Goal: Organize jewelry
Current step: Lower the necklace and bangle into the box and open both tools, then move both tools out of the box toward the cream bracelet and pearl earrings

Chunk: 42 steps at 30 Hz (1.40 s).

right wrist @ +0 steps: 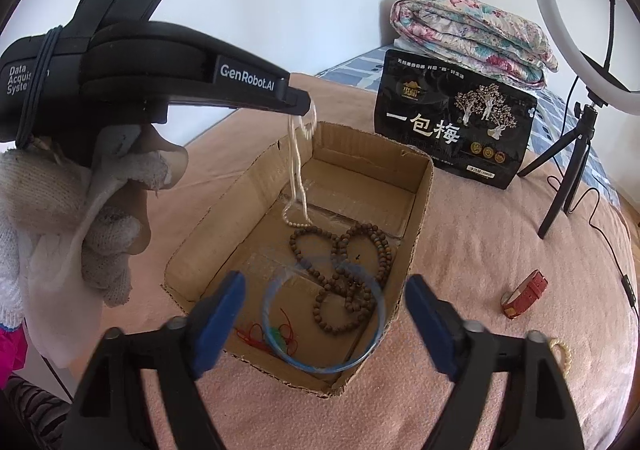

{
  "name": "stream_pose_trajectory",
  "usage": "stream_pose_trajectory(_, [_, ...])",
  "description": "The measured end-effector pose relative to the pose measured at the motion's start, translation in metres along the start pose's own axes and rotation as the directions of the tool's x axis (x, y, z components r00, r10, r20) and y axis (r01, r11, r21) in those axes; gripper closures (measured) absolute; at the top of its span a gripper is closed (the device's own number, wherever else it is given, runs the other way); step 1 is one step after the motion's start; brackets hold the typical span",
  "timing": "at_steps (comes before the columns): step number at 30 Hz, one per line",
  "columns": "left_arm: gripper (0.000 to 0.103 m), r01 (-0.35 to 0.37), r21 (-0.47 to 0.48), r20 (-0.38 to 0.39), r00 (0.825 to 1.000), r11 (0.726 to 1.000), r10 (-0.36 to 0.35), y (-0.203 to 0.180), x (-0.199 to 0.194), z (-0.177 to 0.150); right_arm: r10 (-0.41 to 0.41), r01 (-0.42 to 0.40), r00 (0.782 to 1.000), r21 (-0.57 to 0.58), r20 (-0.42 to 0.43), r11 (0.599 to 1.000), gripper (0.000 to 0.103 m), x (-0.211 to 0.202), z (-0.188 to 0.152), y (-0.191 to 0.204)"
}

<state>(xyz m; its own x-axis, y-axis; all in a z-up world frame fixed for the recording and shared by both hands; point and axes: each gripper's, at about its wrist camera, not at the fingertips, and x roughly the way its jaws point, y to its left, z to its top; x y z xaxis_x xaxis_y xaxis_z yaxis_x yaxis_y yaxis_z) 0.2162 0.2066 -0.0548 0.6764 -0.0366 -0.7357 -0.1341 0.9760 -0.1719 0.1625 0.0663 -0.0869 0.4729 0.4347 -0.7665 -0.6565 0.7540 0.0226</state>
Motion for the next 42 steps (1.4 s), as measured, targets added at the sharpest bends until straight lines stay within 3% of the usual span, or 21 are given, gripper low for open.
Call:
stream_pose_trajectory(1, [0.096,0.003,-0.006,-0.006,1.0,1.0,-0.003,0.0,0.0,0.0,0.001,-0.001,1.0,-0.002,0.0,1.0,0.012,-0.001,0.0,0.0])
stream_pose_trajectory(3, [0.074,0.008,-0.014,-0.008,1.0,1.0,-0.008,0.001,0.001,0.001,0.001,-0.001,1.0,-0.003,0.003,1.0,0.012,-0.002,0.001,0.0])
stream_pose_trajectory(4, [0.072,0.006,-0.015,-0.002,1.0,1.0,-0.006,0.001,0.0,0.001,0.001,-0.001,1.0,-0.003,0.004,1.0,0.012,-0.002,0.001,0.0])
stream_pose_trajectory(26, [0.072,-0.004,-0.011,0.039,0.999,1.0,0.005,-0.008,-0.028,0.001,-0.034,0.034,0.999,0.0,0.033,0.999,0.012,-0.033,-0.011,-0.013])
stream_pose_trajectory(38, [0.071,0.014,0.046,0.11,0.994,0.999,-0.019,-0.052,-0.065,-0.006,-0.101,0.095,0.994,0.145,0.029,0.985,0.011,-0.073,-0.038,-0.101])
stream_pose_trajectory(42, [0.056,0.034,0.066,0.106,0.994,0.997,-0.041,-0.074,-0.068,-0.011,-0.142,0.134,0.99,0.216,0.019,0.967,0.011,-0.085,-0.049,-0.141])
